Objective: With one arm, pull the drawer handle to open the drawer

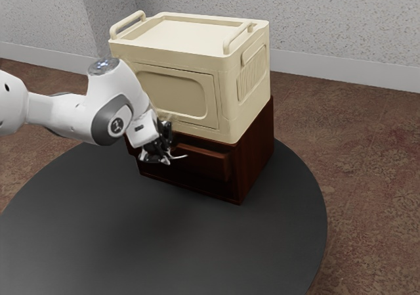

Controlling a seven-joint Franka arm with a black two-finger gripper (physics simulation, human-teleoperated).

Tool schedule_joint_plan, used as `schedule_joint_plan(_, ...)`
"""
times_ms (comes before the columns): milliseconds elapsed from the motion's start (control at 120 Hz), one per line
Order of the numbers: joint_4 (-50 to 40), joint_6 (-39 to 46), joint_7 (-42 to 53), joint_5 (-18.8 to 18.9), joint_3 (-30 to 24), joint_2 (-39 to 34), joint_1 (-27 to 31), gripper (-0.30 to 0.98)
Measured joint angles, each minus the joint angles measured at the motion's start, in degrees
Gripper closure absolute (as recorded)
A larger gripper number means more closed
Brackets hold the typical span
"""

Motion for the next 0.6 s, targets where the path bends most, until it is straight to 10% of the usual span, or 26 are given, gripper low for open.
schedule_joint_plan(600, -21.1, -0.1, 2.3, -0.2, 0.0, -20.7, -1.6, 0.79)
